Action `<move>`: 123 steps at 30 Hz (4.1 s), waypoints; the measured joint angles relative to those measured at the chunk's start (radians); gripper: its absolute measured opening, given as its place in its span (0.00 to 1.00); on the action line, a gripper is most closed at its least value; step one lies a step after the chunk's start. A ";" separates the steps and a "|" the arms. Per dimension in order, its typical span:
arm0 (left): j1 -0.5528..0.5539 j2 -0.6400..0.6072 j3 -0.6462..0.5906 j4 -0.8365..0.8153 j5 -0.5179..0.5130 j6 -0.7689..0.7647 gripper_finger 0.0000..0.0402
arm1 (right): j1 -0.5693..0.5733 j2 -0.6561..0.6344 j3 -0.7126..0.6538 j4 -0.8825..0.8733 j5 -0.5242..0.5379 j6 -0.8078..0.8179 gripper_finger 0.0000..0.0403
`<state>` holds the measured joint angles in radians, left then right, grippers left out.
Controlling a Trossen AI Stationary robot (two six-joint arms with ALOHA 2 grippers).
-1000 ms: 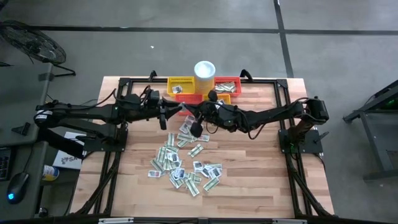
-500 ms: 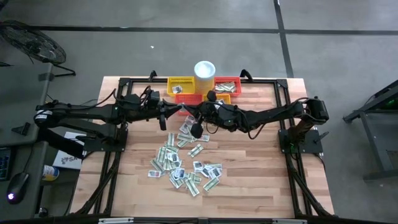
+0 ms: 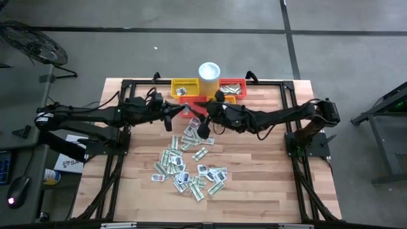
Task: Pick & Place First Aid Supplies
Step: Put the blue alcohol pad into the top yellow basket, then put the green bandage pack into the top orange basket
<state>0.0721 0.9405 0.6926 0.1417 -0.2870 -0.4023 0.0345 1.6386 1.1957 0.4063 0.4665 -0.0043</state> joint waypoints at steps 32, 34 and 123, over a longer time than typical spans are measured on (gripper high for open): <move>0.584 0.311 0.000 -0.117 0.197 -0.279 0.00 | 0.001 -0.104 0.000 -0.249 0.373 0.050 0.63; 0.621 0.351 0.000 -0.093 0.241 -0.278 0.00 | 0.001 -0.104 0.000 -0.257 0.373 0.060 0.63; -0.211 -0.102 0.000 -0.428 -0.170 -0.178 0.21 | -0.059 0.307 0.254 -0.822 -0.500 -0.206 0.63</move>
<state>-0.1389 0.8387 0.6926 -0.2865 -0.4574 -0.5801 -0.0247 1.9451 1.4493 -0.4155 -0.0333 -0.2107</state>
